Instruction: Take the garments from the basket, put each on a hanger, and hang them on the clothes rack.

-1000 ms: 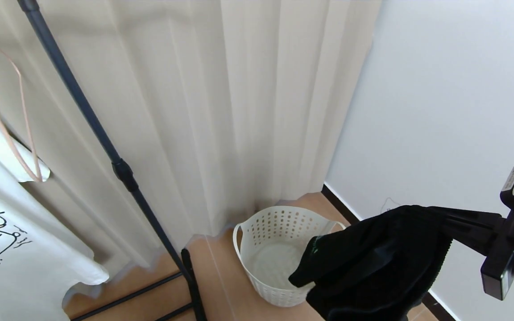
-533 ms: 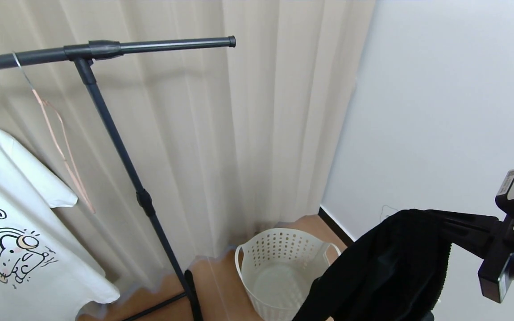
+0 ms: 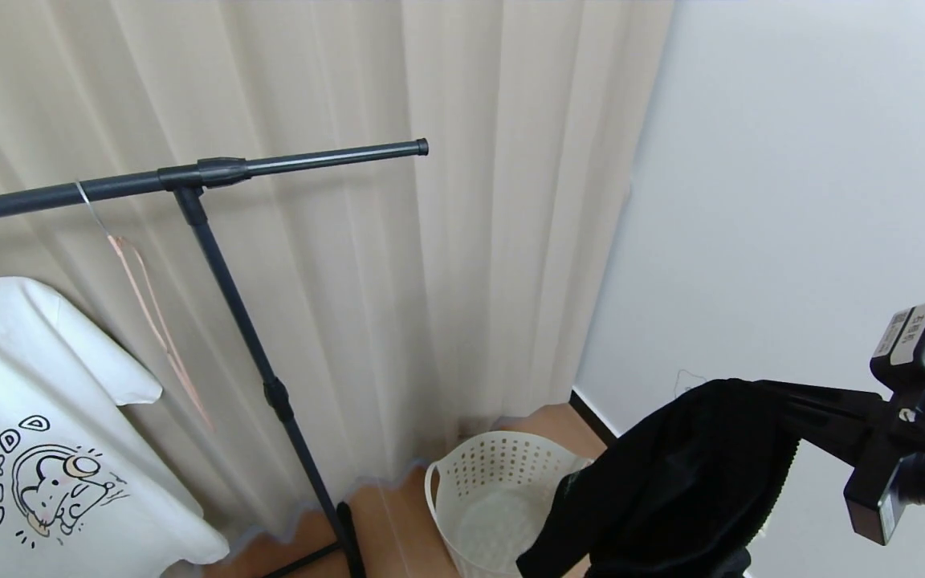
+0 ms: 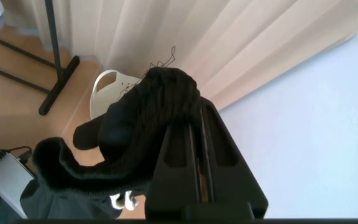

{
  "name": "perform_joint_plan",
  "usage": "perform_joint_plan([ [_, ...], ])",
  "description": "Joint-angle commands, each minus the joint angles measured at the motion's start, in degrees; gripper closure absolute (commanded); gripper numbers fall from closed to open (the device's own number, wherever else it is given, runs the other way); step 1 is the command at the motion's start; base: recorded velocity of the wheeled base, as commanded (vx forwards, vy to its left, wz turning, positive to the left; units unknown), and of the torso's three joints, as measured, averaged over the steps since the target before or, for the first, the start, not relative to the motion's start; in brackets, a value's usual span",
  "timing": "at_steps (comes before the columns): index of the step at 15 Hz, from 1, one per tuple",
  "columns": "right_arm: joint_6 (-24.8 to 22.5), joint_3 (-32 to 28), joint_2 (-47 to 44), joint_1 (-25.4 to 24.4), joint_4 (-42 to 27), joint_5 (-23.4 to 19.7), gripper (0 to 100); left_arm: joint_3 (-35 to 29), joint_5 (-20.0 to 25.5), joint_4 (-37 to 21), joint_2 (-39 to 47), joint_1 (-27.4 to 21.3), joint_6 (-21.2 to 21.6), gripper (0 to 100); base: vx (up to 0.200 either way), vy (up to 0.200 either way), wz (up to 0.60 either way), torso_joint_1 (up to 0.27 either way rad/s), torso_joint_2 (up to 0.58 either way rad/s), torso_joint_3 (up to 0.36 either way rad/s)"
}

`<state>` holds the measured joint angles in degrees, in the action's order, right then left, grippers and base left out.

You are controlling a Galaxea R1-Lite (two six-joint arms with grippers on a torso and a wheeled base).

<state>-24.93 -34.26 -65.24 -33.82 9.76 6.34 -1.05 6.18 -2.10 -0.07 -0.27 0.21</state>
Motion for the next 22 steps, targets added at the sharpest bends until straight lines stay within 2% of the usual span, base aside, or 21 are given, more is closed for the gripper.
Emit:
perform_joint_plan([
  [1, 0.0, 0.0, -0.3, 0.0, 0.0, 0.1, 100, 0.0, 0.0, 0.0, 0.1, 0.0, 0.0, 0, 0.000, 0.000, 0.00, 0.207, -0.46, -0.251],
  [11, 0.0, 0.5, 0.1, -0.1, 0.0, 0.1, 100, 0.0, 0.0, 0.0, 0.1, 0.0, 0.1, 0, 0.000, 0.000, 0.00, 0.172, -0.37, -0.208],
  [14, -1.5, 1.1, 0.4, -0.1, -0.2, 0.1, 100, 0.0, 0.0, 0.0, 0.1, 0.0, 0.1, 0, 0.000, 0.000, 0.00, 0.031, -0.07, -0.034],
  [22, -2.7, 2.5, 0.6, -0.1, 1.6, 0.1, 100, 0.0, 0.1, 0.0, 0.1, 0.0, 0.1, 0, 0.000, 0.000, 0.60, 0.004, 0.00, 0.000],
])
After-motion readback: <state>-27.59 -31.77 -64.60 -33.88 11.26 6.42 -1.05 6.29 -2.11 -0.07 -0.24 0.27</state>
